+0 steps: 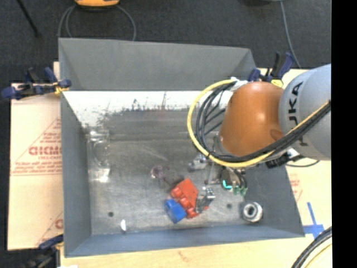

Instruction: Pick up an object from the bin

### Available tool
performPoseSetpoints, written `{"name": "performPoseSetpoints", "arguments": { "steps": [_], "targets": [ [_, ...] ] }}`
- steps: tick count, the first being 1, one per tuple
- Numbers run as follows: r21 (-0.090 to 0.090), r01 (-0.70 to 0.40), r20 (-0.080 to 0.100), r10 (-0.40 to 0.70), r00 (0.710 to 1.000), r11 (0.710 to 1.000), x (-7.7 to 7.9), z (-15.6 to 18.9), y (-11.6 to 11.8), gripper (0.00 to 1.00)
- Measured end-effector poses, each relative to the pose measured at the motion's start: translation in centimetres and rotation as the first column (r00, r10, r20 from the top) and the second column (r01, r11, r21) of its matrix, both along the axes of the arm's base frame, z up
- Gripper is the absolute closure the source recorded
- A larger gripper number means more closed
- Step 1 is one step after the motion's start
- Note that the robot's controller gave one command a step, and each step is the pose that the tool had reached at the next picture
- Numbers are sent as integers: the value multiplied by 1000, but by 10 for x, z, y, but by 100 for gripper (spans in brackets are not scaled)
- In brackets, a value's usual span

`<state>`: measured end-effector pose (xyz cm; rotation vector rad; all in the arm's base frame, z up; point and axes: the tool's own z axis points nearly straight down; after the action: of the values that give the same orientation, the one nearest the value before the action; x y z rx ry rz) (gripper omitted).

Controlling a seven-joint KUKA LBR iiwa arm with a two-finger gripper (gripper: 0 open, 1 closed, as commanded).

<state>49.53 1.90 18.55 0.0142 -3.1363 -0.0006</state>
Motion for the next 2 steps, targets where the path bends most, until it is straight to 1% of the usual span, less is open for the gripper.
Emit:
{"name": "performPoseSetpoints", "arguments": {
  "steps": [1, 2],
  "targets": [
    [3, 180, 14, -180, 984, 984, 97, -114, 20, 0],
    [-2, 155, 10, -155, 988, 988, 77, -83, 2, 0]
  ]
}}
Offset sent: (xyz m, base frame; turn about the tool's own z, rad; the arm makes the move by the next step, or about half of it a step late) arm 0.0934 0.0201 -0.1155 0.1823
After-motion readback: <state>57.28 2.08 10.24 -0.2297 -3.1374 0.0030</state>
